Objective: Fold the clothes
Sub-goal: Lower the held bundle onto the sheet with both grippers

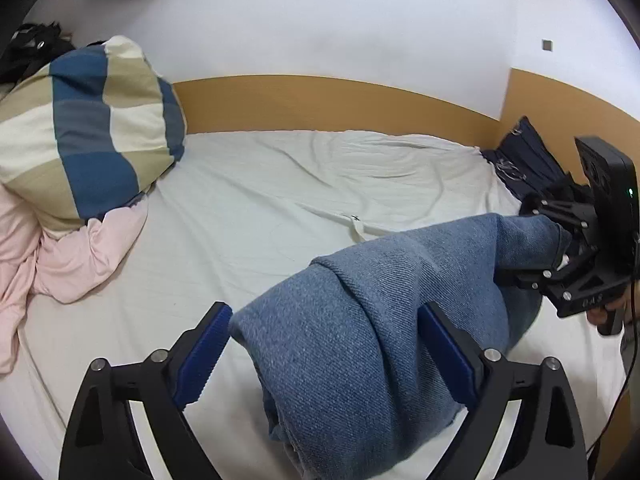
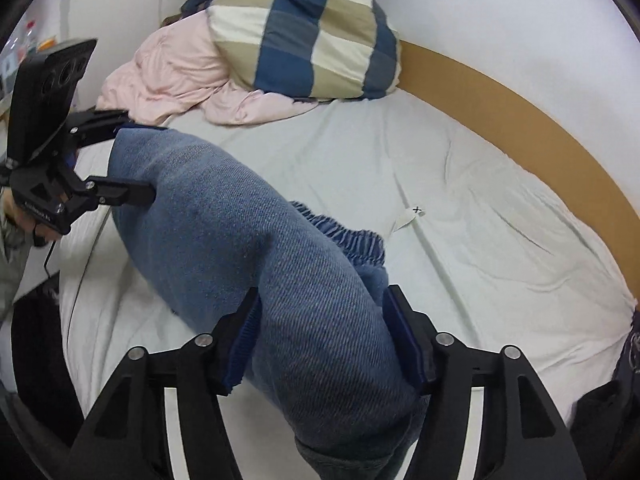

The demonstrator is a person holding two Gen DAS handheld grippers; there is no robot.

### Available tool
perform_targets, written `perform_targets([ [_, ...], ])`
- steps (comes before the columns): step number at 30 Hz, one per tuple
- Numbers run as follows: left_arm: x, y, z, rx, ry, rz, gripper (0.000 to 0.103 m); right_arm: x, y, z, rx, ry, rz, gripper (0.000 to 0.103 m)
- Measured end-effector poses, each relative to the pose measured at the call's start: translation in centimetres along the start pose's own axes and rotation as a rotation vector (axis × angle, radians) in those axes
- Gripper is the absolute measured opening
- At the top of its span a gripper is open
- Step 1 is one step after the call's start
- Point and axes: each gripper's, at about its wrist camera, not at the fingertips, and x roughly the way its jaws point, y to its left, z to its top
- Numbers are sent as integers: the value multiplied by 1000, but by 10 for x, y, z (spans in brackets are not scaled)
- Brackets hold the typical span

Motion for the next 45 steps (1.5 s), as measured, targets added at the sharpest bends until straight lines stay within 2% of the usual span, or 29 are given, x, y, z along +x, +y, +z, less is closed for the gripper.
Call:
perform_targets([
  [3,23,21,-2,-133,-22,-13,103,37,-18,13,93,-30,-29,78],
  [6,46,35,-11,-211,-27,-26,103,74,-45,17,234,-77,17,80],
  [8,58,38,-13,-214,-30,-3,103,90,-62,8,324,-105,58,86],
  [11,71,44,-17,-213,-35,6,103,114,-80,-4,431,-133,124,89],
  [16,85,55,-27,-265,-34,-20,103,142,-99,-19,538,-175,203,96],
  [21,68,37,-27,-209,-106,68,103,166,-111,-42,674,-210,285,102],
  [23,54,30,-26,-187,-146,75,103,164,-109,-45,695,-220,270,102],
  [25,34,23,-17,-169,-151,96,103,150,-101,-44,675,-252,213,102],
  [29,-28,15,-1,-171,-282,183,103,103,-85,-53,623,-361,122,103],
  [31,-50,13,8,-180,-308,140,103,70,-79,-58,606,-436,49,103],
  [33,-60,8,16,-182,-274,95,103,39,-81,-57,608,-509,-24,103],
  [34,-60,3,17,-169,-250,81,103,25,-82,-53,611,-532,-28,103],
  [35,-59,-2,18,-153,-225,69,102,12,-83,-49,610,-543,-25,98],
  [36,-58,-8,17,-135,-207,54,90,2,-82,-42,599,-529,-10,82],
  [37,-55,-13,14,-122,-188,57,82,-4,-77,-34,579,-502,-1,70],
  [38,-52,-18,12,-110,-167,64,72,-8,-70,-26,554,-469,7,49],
  [39,-46,-23,10,-101,-136,54,66,-8,-63,-18,532,-432,23,34],
  [40,-39,-27,7,-92,-103,40,64,-4,-57,-11,518,-398,48,30],
  [42,-19,-35,4,-68,-22,47,43,8,-45,0,512,-333,88,20],
  [44,4,-41,-1,-42,58,75,42,27,-37,8,516,-260,79,15],
  [45,12,-42,-4,-24,66,95,42,38,-35,10,519,-222,54,14],
])
